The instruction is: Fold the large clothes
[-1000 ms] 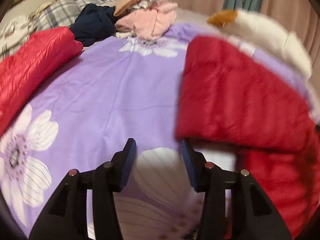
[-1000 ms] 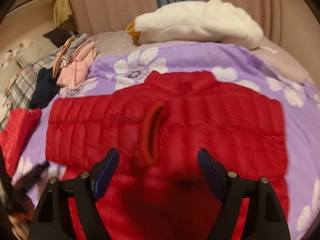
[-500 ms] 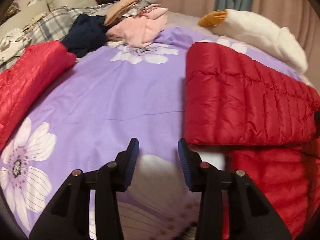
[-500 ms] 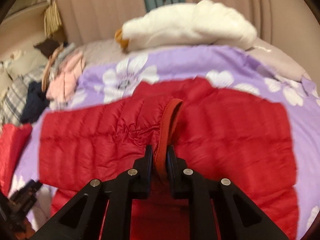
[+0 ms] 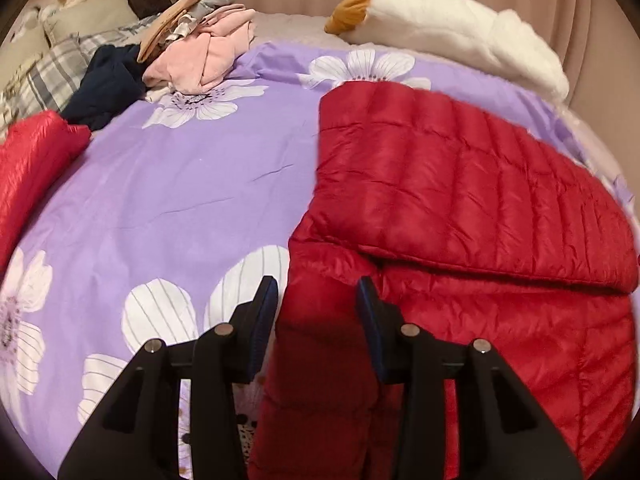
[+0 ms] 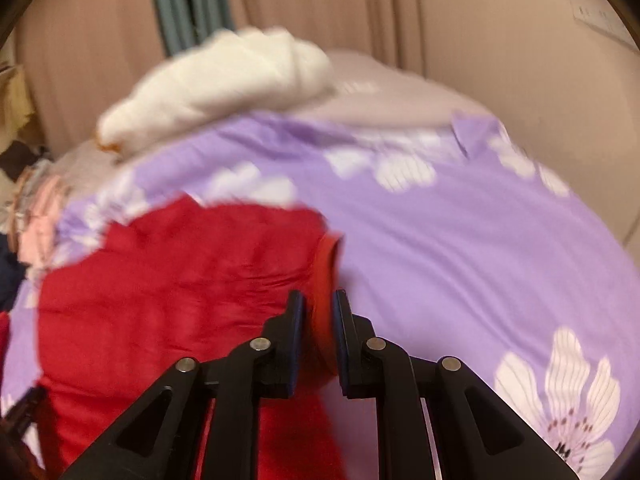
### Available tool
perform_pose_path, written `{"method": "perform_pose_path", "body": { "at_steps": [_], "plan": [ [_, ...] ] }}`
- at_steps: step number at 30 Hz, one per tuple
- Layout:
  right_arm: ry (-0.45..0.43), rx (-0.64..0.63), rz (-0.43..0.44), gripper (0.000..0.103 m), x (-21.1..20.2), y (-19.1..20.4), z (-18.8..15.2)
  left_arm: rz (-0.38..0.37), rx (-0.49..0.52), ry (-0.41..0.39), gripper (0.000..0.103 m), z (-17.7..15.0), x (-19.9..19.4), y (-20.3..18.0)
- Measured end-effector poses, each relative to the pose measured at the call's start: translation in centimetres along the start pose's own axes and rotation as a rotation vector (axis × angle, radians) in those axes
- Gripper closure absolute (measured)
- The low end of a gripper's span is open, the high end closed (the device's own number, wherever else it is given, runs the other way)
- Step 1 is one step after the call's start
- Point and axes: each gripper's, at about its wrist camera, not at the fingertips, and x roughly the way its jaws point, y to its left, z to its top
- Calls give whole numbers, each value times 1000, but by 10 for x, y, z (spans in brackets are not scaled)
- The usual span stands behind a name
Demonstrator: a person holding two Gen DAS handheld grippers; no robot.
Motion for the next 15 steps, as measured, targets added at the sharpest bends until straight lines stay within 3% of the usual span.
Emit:
{"method": "perform_pose_path", "body": {
  "at_steps": [2,4,5,9,12,14,15],
  "plan": [
    [34,12,2,87,10,-11,-9,2,-21,-40,63,6,-9,6],
    [29,6,11,71,8,-14,-5,5,-54,-76,63,16,-20,15],
    [16,-9,-7,69,1,-12,0,2,-69,-104,63,21,-28,18],
    [-206,-68,55,53,-59,19,25,10,-31,-157,63,56,-23,3],
    [-221,-115,165,54,-60,52,40,-31,-5,-140,65,69,4,-18],
    [-160,-129,168,73,-31,74,42,-97,-51,-52,77,68,39,-24],
    [-121,-127,155,87,-14,79,39,-113,-77,-31,76,64,53,-23]
  ]
}}
